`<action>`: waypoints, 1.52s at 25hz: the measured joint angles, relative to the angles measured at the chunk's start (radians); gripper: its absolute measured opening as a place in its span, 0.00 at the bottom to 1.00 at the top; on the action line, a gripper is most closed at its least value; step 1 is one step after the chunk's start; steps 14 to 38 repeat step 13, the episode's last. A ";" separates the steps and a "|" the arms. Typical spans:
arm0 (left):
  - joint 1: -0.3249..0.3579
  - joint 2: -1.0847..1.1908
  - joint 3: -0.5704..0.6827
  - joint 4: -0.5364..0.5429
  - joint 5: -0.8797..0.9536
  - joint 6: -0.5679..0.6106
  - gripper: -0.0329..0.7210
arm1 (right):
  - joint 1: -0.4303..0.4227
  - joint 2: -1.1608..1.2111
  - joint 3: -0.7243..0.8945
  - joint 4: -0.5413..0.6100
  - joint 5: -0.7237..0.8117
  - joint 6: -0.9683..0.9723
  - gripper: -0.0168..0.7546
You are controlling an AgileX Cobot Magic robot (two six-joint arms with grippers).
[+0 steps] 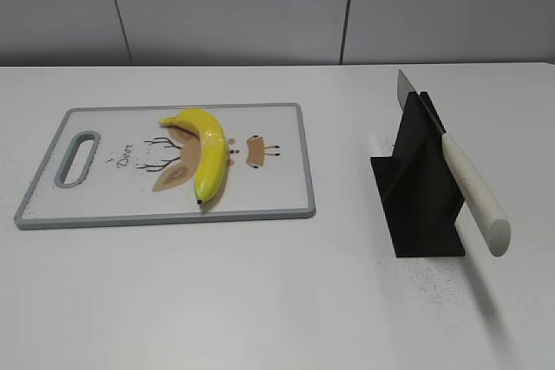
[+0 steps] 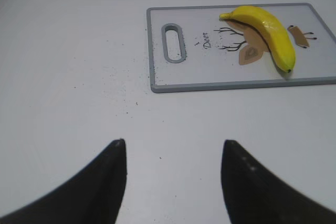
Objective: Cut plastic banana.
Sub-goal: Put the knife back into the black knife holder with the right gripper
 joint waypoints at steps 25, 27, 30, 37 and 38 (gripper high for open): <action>0.000 0.000 0.000 0.000 0.000 0.000 0.79 | 0.000 0.000 0.000 0.000 0.000 0.000 0.76; 0.000 0.000 0.000 0.000 0.000 0.000 0.79 | 0.000 0.000 0.000 0.000 0.000 0.000 0.76; 0.000 0.000 0.000 0.000 0.000 0.000 0.79 | 0.000 0.000 0.000 0.000 0.000 0.000 0.76; 0.000 0.000 0.000 0.000 0.000 0.000 0.79 | 0.000 0.000 0.000 0.000 0.000 0.000 0.76; 0.000 0.000 0.000 0.000 0.000 0.000 0.79 | 0.000 0.000 0.000 0.000 0.000 0.000 0.76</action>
